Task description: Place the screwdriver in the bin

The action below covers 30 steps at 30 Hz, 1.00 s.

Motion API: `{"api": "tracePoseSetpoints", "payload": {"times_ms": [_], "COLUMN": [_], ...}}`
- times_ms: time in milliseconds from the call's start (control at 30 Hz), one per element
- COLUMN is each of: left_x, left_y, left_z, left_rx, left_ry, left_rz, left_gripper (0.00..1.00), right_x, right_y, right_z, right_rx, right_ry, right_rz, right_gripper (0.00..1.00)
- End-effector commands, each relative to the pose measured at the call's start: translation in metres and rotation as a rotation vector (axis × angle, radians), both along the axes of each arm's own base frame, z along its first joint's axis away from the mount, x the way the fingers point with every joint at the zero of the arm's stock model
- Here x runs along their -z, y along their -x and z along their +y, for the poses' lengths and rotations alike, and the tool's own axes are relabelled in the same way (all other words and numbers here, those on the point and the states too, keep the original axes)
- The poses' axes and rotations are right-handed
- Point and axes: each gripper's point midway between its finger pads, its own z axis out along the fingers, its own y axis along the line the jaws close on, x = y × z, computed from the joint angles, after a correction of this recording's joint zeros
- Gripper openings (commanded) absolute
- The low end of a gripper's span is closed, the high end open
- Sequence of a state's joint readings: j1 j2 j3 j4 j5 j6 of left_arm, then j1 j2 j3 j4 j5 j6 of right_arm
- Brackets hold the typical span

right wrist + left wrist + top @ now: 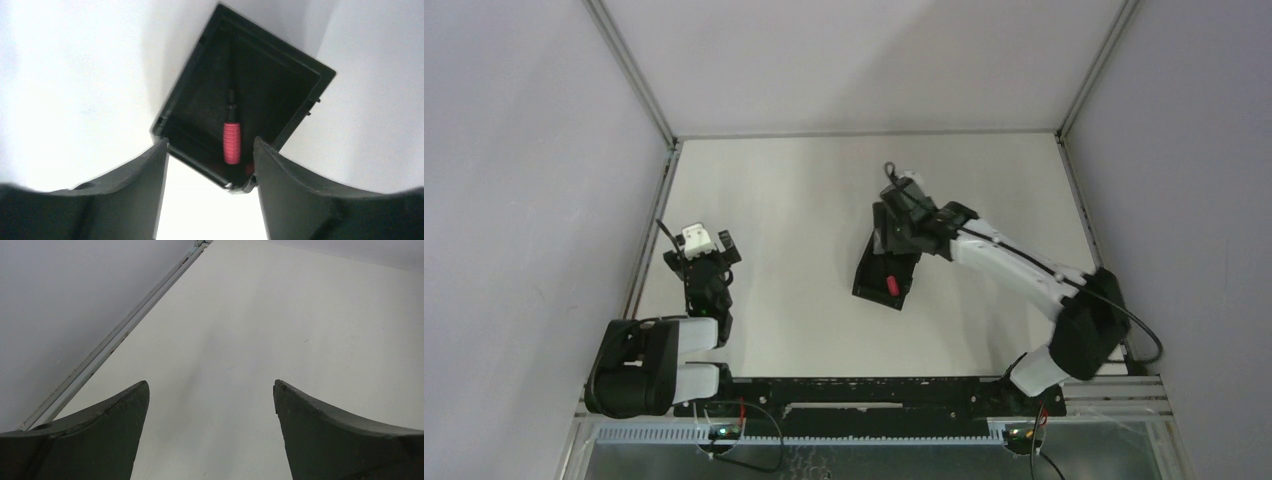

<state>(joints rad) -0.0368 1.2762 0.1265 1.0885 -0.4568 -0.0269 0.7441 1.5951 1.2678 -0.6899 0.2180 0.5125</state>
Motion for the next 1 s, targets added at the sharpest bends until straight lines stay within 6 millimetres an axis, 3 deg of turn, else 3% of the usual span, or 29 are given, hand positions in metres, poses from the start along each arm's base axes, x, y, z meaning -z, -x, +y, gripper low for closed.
{"api": "tracePoseSetpoints", "payload": {"times_ms": [0, 33, 167, 267, 367, 400, 600, 800, 967], "left_x": [-0.025, -0.026, -0.026, -0.026, -0.026, -0.026, -0.026, -0.026, -0.026], "left_y": [-0.014, -0.014, -0.014, -0.014, -0.014, -0.014, -0.014, -0.014, -0.014], "left_z": [-0.001, -0.001, -0.001, -0.001, -0.001, -0.001, -0.001, -0.001, -0.001], "left_rx": [0.010, 0.010, 0.010, 0.009, 0.010, 0.010, 0.010, 0.010, 0.011], "left_ry": [0.005, 0.005, 0.005, 0.005, 0.005, 0.006, 0.006, 0.006, 0.006], "left_rz": [-0.074, -0.074, -0.074, -0.073, -0.073, -0.075, -0.075, -0.074, -0.074], "left_gripper": [0.98, 0.98, 0.98, 0.98, 0.98, 0.98, 0.98, 0.98, 0.98], "right_x": [-0.079, -0.088, -0.116, -0.119, -0.113, -0.098, -0.075, -0.031, -0.033], "right_y": [-0.016, -0.019, -0.038, -0.042, -0.039, -0.033, -0.012, 0.004, 0.008], "right_z": [-0.014, -0.023, -0.083, -0.112, -0.141, -0.155, -0.206, -0.233, -0.230], "right_rx": [-0.015, -0.006, 0.155, 0.181, 0.249, 0.285, 0.418, 0.522, 0.493], "right_ry": [-0.130, -0.130, -0.027, -0.043, -0.101, -0.104, -0.173, -0.155, -0.183], "right_rz": [-0.199, -0.234, -0.447, -0.520, -0.583, -0.591, -0.792, -0.821, -0.849], "right_gripper": [0.88, 0.98, 1.00, 1.00, 1.00, 1.00, 1.00, 0.99, 1.00]}}
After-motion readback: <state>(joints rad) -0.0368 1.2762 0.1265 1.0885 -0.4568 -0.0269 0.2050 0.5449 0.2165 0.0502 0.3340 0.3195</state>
